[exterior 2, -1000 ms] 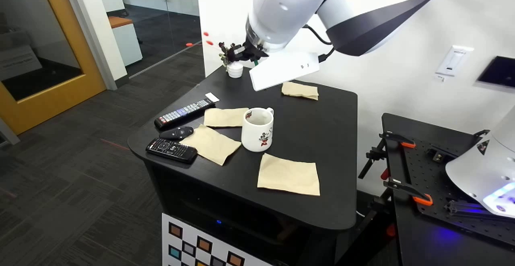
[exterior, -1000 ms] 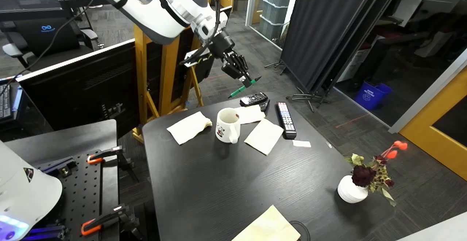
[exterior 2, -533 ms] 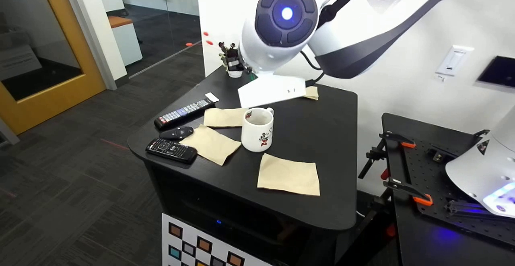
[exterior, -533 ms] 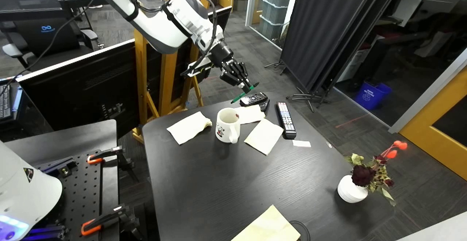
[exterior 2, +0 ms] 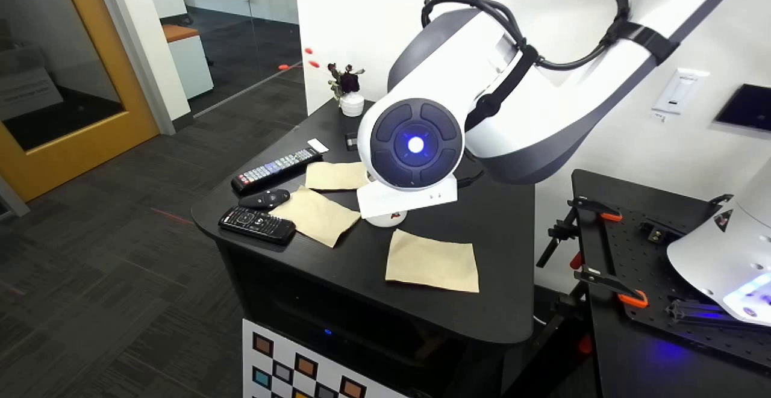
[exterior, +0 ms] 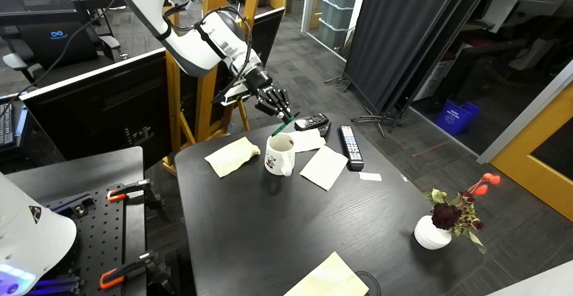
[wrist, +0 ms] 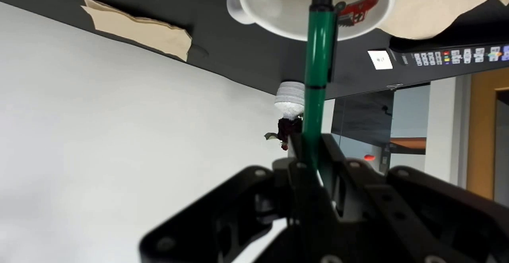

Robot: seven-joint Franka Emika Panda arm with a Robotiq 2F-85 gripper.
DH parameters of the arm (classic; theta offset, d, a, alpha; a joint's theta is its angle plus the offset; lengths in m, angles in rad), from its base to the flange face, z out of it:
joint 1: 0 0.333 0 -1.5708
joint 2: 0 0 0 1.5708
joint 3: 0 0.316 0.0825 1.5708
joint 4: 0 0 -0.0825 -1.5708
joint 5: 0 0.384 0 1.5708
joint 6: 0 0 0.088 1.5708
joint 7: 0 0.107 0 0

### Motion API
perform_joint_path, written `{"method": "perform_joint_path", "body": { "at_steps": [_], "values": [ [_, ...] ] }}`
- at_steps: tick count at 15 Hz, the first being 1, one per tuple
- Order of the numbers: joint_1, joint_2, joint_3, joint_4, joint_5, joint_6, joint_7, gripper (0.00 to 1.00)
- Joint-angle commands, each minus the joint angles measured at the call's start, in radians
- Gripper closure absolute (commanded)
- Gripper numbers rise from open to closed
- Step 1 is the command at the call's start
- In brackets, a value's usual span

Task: Take the pen from the table and put it in the white cup

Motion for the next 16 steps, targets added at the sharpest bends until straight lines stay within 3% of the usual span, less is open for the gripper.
{"method": "perform_joint_path", "body": {
  "at_steps": [1, 8, 10, 16],
  "values": [
    [-0.002, 0.023, 0.001, 0.038, 0.000, -0.052, 0.041, 0.97],
    [-0.020, 0.033, -0.002, 0.053, 0.004, -0.053, 0.028, 0.97],
    [-0.023, 0.037, -0.002, 0.053, 0.004, -0.053, 0.024, 0.61],
    [-0.026, 0.035, -0.003, 0.045, 0.003, -0.053, 0.028, 0.18]
  ]
}}
